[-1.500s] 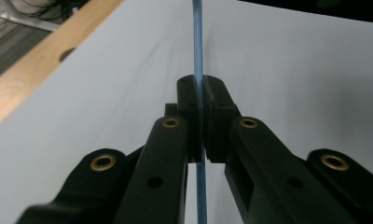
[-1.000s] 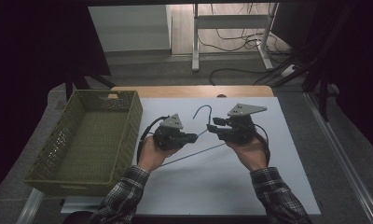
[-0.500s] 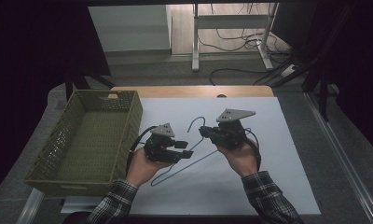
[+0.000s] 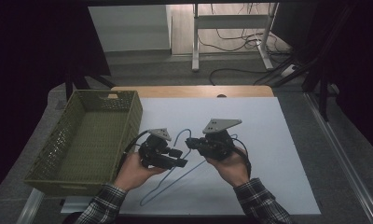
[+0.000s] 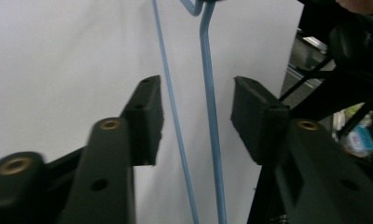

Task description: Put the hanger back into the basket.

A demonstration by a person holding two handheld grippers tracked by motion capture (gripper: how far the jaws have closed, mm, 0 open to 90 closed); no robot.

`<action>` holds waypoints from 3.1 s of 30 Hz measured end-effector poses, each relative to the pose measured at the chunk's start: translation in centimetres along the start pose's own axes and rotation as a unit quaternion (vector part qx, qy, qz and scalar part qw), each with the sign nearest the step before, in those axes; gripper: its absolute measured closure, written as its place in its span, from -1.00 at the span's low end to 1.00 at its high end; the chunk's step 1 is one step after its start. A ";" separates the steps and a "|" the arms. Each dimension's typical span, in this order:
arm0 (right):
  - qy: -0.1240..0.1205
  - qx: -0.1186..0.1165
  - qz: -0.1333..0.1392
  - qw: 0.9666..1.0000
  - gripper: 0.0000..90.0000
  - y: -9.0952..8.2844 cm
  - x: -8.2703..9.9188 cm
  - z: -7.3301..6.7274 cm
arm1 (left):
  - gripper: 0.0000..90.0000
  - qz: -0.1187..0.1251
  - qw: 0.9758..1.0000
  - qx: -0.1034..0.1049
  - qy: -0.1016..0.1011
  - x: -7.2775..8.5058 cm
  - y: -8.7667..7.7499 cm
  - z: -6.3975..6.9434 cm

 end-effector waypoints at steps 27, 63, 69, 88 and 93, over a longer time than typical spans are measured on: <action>-0.006 -0.011 0.012 1.000 0.51 -0.8 0.0 -0.6 | 0.94 0.000 0.998 0.055 -0.014 0.4 -1.4 -0.3; 0.083 0.008 -0.024 0.996 -0.76 -5.1 9.1 1.7 | 0.94 0.081 0.989 -0.076 -0.099 5.0 -18.2 -4.6; 0.090 0.007 -0.027 0.996 -0.81 -5.2 10.3 1.6 | 0.94 0.094 0.984 -0.097 -0.118 8.0 -20.2 -6.9; 0.113 0.011 -0.028 0.993 -0.85 -5.7 12.5 2.4 | 0.94 0.113 0.968 -0.125 -0.184 16.1 -21.9 -13.4; 0.114 0.011 -0.031 0.993 -0.85 -5.6 12.6 2.5 | 0.94 0.117 0.966 -0.121 -0.197 17.3 -21.4 -14.3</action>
Point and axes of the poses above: each handheld gripper's, and its own axes: y roughly forward along the jaws, x roughly out of its underside, z roughly to its right, the point moved 4 cm from there along y, roughly forward along the jaws, and after that the axes turned 15 degrees about -z, right-handed, at the moved point
